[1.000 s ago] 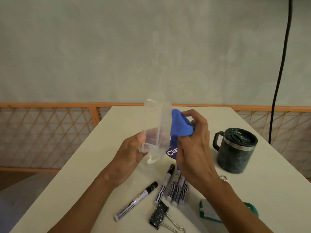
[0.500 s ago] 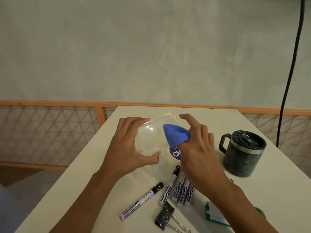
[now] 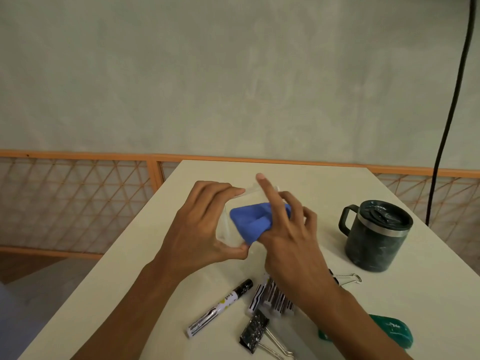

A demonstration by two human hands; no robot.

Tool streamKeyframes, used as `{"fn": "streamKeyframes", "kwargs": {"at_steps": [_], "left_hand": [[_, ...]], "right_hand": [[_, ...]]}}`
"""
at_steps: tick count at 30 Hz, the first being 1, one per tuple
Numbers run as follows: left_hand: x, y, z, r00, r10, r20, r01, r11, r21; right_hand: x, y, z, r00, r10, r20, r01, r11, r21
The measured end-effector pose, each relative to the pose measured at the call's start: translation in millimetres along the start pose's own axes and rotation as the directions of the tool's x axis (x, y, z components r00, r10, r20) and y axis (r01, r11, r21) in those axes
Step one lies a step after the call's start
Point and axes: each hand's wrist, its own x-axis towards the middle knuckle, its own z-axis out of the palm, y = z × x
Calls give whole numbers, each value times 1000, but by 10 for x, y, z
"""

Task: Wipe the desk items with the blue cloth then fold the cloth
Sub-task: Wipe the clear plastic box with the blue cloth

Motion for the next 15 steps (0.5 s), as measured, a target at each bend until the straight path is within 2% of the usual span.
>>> {"fn": "streamKeyframes", "kwargs": {"at_steps": [3,6,8,12,15], "left_hand": [[27,60,17,1000,7,-21,-7,1000,7],[6,39,54,998,52,-39,-53,998,-29],[-12,2,41,996,72,-52,-73,997,-30],[18,31,28,998,46,-49,-44,998,55],[44,89,35,995,84,-46,-80,994,81]], "right_hand": [[32,83,-54,996,84,-15,-83,996,11],[-7,1,-35,998,-62,-5,62,997,48],[-6,1,-65,993,-115,-16,116,993,13],[62,190,-146,997,51,-61,-56,995,-83],[64,194,-111,994,78,-71,-82,995,-59]]}}
